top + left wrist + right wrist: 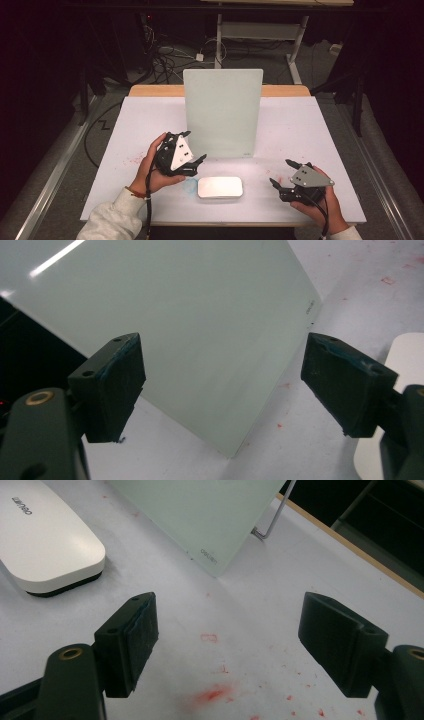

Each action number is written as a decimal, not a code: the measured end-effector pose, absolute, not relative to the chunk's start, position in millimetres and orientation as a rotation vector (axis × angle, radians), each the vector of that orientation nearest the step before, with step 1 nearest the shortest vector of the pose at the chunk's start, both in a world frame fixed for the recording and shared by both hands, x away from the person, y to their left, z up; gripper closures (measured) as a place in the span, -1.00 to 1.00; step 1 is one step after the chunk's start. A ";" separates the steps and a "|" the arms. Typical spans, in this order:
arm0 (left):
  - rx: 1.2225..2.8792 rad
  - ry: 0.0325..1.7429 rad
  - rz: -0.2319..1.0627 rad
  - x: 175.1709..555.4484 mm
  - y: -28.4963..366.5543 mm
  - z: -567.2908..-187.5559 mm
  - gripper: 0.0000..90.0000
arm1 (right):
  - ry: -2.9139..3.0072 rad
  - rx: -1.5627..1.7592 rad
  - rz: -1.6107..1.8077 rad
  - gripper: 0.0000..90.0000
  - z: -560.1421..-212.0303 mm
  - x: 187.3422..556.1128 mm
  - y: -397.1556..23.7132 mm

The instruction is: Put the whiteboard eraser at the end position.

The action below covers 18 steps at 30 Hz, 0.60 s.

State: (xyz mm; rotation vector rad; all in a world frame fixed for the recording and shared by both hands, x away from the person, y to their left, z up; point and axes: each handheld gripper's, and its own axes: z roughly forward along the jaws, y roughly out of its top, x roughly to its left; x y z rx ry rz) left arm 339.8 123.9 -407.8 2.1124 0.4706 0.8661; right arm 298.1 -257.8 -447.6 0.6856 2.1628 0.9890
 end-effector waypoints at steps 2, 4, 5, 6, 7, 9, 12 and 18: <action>2.110 0.479 0.872 339.0 127.8 -408.1 -0.61 | 2.157 0.689 0.991 -0.46 -447.0 297.6 -258.1; 2.103 0.488 0.884 337.7 132.0 -409.1 -0.61 | 2.154 0.688 0.996 -0.46 -446.7 297.1 -258.5; 2.106 0.490 0.893 337.2 133.7 -409.1 -0.61 | 2.152 0.691 0.996 -0.46 -446.6 296.9 -258.7; 2.107 0.498 0.895 336.8 136.4 -409.4 -0.61 | 2.153 0.690 0.995 -0.46 -446.5 296.8 -258.8; 2.111 0.499 0.896 336.6 137.9 -409.4 -0.61 | 2.152 0.691 0.996 -0.46 -446.7 296.4 -258.9; 2.104 0.514 0.911 335.3 142.4 -409.4 -0.62 | 2.147 0.691 0.994 -0.46 -446.4 296.2 -259.4; 2.084 0.540 0.917 332.7 149.0 -409.9 -0.62 | 2.142 0.698 0.998 -0.46 -446.0 295.5 -260.9; 2.078 0.554 0.917 327.3 160.0 -413.3 -0.62 | 2.129 0.709 0.994 -0.47 -445.8 293.1 -263.6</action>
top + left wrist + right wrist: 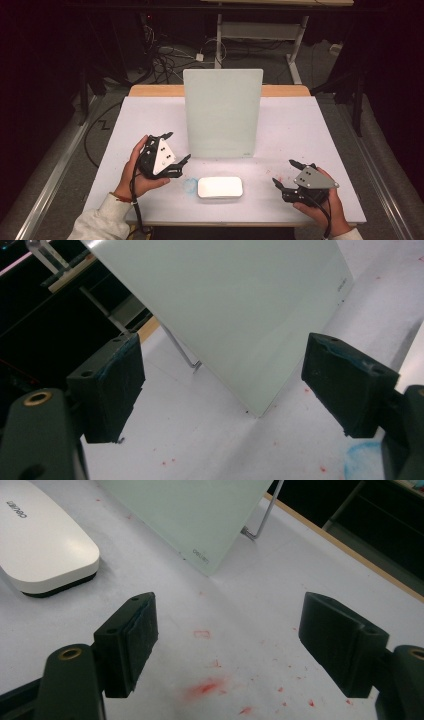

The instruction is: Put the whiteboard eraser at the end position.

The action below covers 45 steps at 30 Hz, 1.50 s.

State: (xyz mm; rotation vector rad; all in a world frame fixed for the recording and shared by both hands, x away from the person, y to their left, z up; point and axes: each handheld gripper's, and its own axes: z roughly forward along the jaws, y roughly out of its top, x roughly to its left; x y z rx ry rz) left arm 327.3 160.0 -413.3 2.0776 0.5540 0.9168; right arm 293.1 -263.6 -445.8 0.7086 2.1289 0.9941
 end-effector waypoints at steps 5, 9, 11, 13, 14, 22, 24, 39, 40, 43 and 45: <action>2.073 0.568 0.937 320.8 167.8 -417.4 -0.63 | 2.121 0.720 0.995 -0.47 -445.8 291.9 -265.6; 2.091 0.577 0.934 317.5 174.8 -425.7 -0.63 | 2.120 0.717 0.992 -0.47 -446.1 291.2 -265.8; 2.092 0.590 0.937 316.9 179.6 -430.7 -0.64 | 2.120 0.727 0.991 -0.47 -446.6 291.5 -266.5; 2.090 0.612 0.928 317.1 184.7 -435.8 -0.64 | 2.122 0.731 0.992 -0.47 -447.5 292.4 -267.2; 2.087 0.624 0.928 317.1 187.1 -437.9 -0.64 | 2.123 0.735 0.990 -0.47 -447.9 292.5 -267.4; 2.128 0.683 0.897 315.4 200.6 -456.7 -0.64 | 2.122 0.753 0.988 -0.48 -449.3 294.2 -267.3; 2.149 0.685 0.893 313.2 202.9 -461.5 -0.64 | 2.128 0.757 0.982 -0.49 -450.2 294.1 -267.5; 2.217 0.730 0.804 302.1 208.9 -483.1 -0.64 | 2.134 0.764 0.993 -0.53 -455.0 297.2 -267.8; 2.215 0.731 0.802 302.1 209.4 -483.1 -0.64 | 2.136 0.756 0.989 -0.53 -454.9 296.9 -267.7; 2.213 0.733 0.813 300.6 212.5 -482.3 -0.64 | 2.129 0.749 0.989 -0.54 -453.0 295.3 -267.4; 2.194 0.742 0.814 299.7 214.8 -480.5 -0.64 | 2.122 0.753 0.994 -0.55 -452.2 294.9 -267.2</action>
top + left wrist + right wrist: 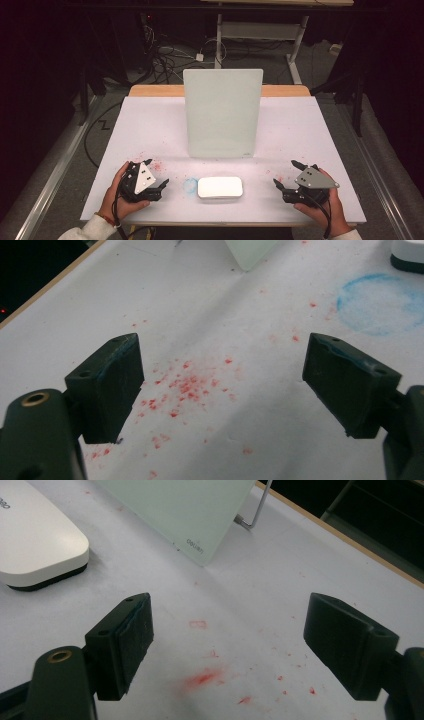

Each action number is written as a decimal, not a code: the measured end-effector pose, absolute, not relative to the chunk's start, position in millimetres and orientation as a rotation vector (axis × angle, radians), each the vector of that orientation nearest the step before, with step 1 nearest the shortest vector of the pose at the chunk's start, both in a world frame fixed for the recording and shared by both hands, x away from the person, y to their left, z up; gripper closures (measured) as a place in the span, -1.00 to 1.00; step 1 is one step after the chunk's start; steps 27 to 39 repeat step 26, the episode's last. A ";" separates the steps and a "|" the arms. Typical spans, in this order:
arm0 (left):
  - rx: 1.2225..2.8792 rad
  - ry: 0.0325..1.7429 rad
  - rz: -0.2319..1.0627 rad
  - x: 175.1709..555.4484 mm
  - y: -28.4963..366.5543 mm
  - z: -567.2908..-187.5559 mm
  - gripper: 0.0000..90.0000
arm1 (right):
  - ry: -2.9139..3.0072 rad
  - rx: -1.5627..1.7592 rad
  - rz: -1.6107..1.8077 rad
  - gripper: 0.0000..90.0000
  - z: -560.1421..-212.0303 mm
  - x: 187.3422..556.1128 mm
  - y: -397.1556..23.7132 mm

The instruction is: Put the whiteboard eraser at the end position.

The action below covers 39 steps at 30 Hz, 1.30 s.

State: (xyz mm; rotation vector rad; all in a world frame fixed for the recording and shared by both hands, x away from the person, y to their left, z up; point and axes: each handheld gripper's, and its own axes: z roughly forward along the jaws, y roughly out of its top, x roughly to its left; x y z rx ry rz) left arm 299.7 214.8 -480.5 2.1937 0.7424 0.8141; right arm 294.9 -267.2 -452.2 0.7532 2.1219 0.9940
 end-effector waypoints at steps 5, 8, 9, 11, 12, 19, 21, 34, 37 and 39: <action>2.181 0.747 0.824 300.0 217.6 -479.1 -0.63 | 2.128 0.734 0.991 -0.55 -451.7 294.0 -264.4; 2.185 0.748 0.821 300.8 217.7 -479.7 -0.63 | 2.133 0.746 0.987 -0.55 -452.7 295.4 -263.7; 2.187 0.747 0.820 301.0 217.6 -480.0 -0.64 | 2.134 0.748 0.990 -0.55 -453.1 296.0 -263.6; 2.199 0.744 0.813 301.9 217.2 -480.5 -0.63 | 2.137 0.748 0.985 -0.55 -453.8 297.1 -263.8; 2.202 0.742 0.809 302.3 216.7 -480.9 -0.64 | 2.138 0.749 0.988 -0.55 -454.3 297.8 -264.0; 2.201 0.747 0.797 307.1 214.6 -481.7 -0.63 | 2.136 0.755 0.991 -0.55 -454.5 300.0 -267.4; 2.199 0.747 0.793 308.7 214.3 -482.0 -0.64 | 2.137 0.760 0.990 -0.55 -455.2 300.8 -268.5; 2.196 0.756 0.788 311.5 212.9 -482.1 -0.63 | 2.134 0.776 0.988 -0.55 -455.7 299.2 -271.1; 2.196 0.756 0.788 311.5 212.9 -482.1 -0.63 | 2.134 0.776 0.988 -0.55 -455.7 299.2 -271.1; 2.196 0.756 0.788 311.5 212.9 -482.1 -0.63 | 2.134 0.776 0.988 -0.55 -455.7 299.2 -271.1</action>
